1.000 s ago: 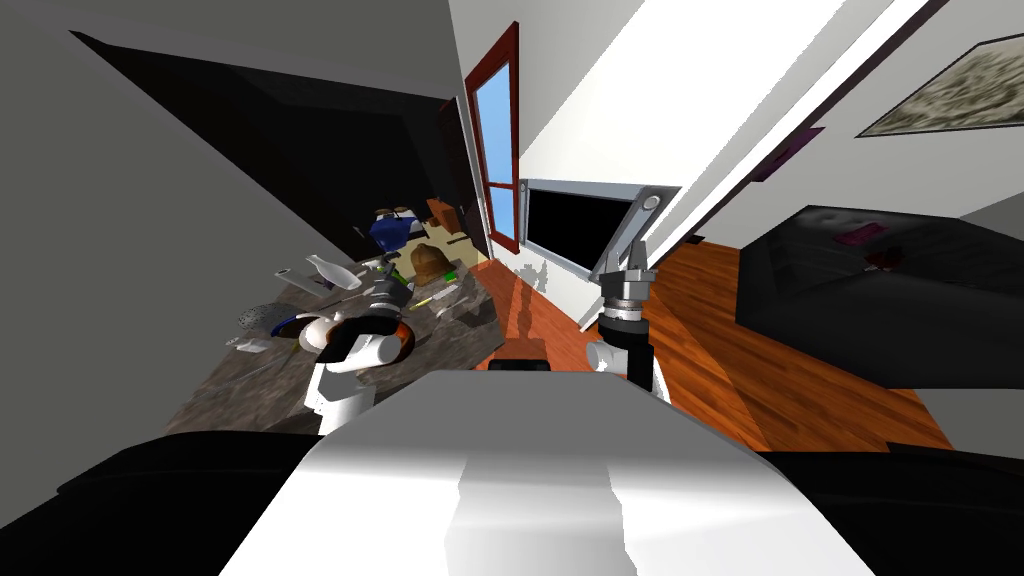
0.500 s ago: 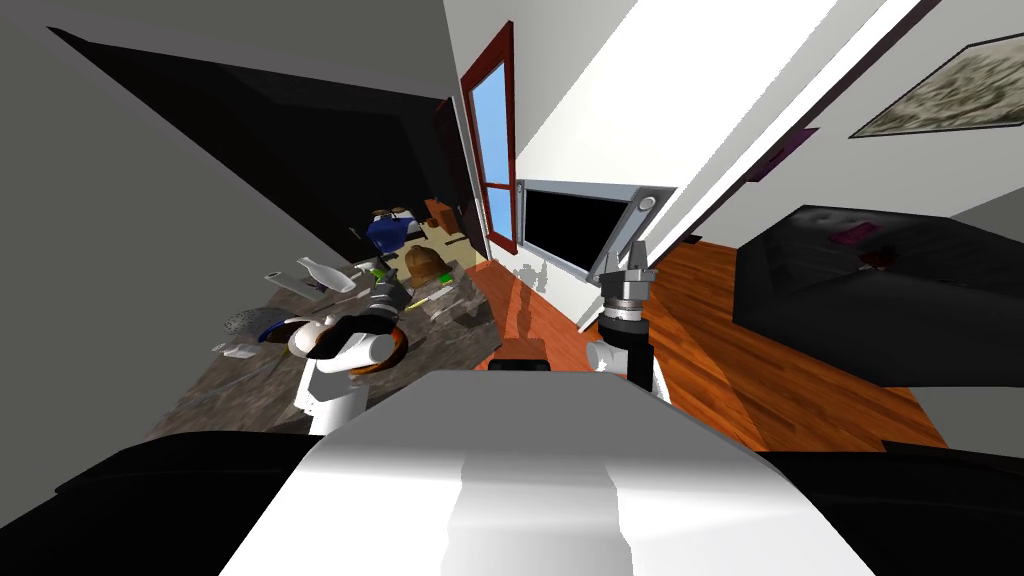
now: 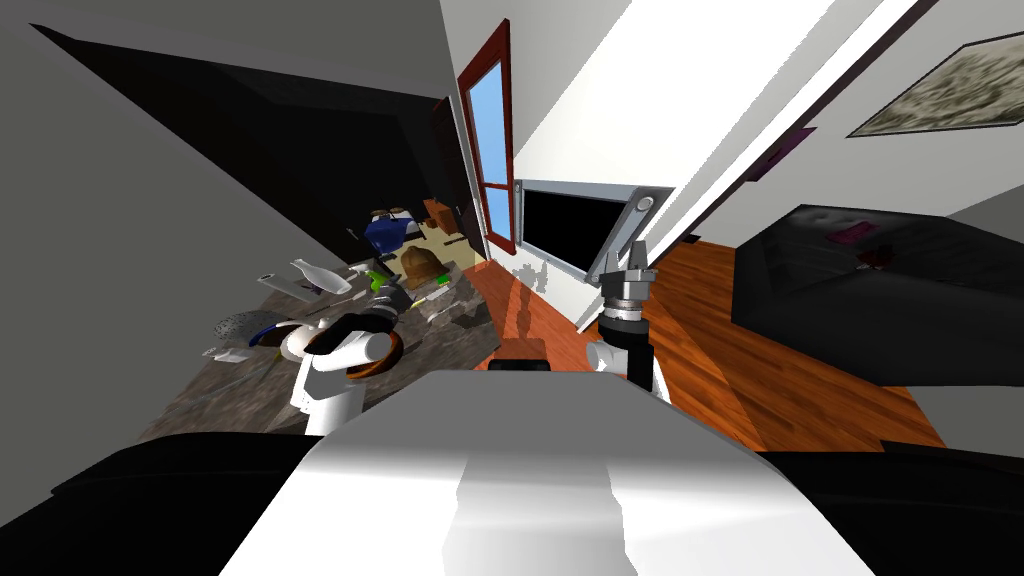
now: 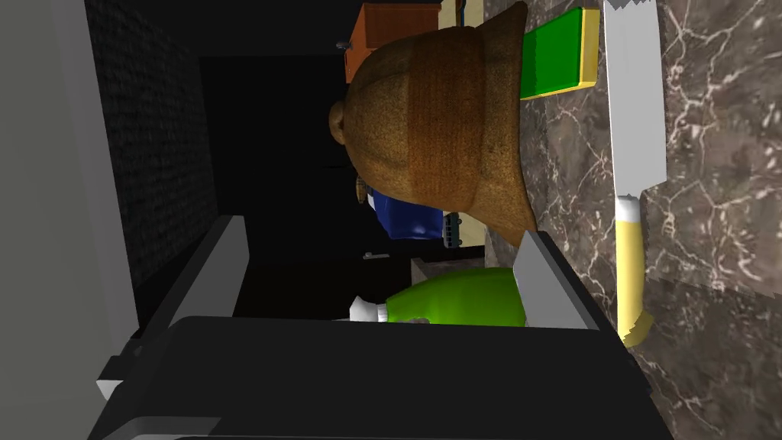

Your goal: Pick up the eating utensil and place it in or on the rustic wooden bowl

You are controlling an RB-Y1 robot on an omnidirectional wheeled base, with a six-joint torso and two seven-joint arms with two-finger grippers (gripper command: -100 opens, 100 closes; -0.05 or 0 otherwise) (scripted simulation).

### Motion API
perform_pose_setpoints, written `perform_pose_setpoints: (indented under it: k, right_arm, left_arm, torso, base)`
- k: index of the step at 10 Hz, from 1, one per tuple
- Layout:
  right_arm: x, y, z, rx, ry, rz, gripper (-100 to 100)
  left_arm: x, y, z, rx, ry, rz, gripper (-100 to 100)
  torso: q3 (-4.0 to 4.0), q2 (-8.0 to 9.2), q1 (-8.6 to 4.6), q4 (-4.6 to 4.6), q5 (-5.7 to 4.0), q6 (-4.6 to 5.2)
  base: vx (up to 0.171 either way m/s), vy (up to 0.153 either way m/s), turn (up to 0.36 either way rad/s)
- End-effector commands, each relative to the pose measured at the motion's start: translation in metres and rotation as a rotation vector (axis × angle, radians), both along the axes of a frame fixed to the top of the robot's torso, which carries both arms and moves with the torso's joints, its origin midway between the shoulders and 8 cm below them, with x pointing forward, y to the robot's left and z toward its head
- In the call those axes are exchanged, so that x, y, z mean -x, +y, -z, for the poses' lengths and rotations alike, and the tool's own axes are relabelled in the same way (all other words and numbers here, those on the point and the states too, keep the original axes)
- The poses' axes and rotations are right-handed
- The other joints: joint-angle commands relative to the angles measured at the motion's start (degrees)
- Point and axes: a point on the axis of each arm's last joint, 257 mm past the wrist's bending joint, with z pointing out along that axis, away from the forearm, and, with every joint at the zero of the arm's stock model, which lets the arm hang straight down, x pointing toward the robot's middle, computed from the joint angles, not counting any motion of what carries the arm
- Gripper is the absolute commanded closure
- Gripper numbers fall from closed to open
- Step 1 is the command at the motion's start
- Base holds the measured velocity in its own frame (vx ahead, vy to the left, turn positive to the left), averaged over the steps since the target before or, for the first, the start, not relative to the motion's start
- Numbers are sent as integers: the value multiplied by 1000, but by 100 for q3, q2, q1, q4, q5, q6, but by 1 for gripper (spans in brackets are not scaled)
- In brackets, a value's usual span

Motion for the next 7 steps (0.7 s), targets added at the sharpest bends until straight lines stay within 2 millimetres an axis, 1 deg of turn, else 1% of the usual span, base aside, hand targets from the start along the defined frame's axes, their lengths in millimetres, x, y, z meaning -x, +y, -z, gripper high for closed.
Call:
perform_pose_setpoints:
  k: [1, 2, 3, 4, 5, 6, 7]
  right_arm:
    - [0, 0, 0, 0, 0, 0, 0]
    - [0, 0, 0, 0, 0, 0, 0]
    - [0, 0, 0, 0, 0, 0, 0]
    - [0, 0, 0, 0, 0, 0, 0]
    - [0, 0, 0, 0, 0, 0, 0]
    - [0, 0, 0, 0, 0, 0, 0]
    - [0, 0, 0, 0, 0, 0, 0]
  left_arm:
    - [4, 8, 10, 18, 47, -7, -100]
    - [6, 8, 17, 24, 73, -8, -100]
    - [7, 14, 21, 38, 100, -14, -100]
    - [10, 14, 29, 45, 130, -15, -100]
    - [11, 14, 34, 50, 150, -16, -100]
    - [14, 19, 40, 63, 180, -21, -100]
    - [16, 19, 46, 70, 207, -23, -100]
  torso:
    - [0, 0, 0, 0, 0, 0]
    - [-1, -2, -2, 0, 0, 0]
    - [-2, -4, -6, -1, -1, 1]
    - [-5, -9, -11, -2, -2, 1]
    - [-5, -8, -8, -2, -2, 0]
    - [-1, -2, 0, -1, 0, 0]
    - [-3, -5, -2, -1, 0, 0]
  base:
    - [30, -27, -23]
    - [34, -35, -11]
    - [48, -52, -24]
    - [41, -40, -8]
    - [18, -13, 2]
    - [37, -24, -27]
    - [38, -25, -11]
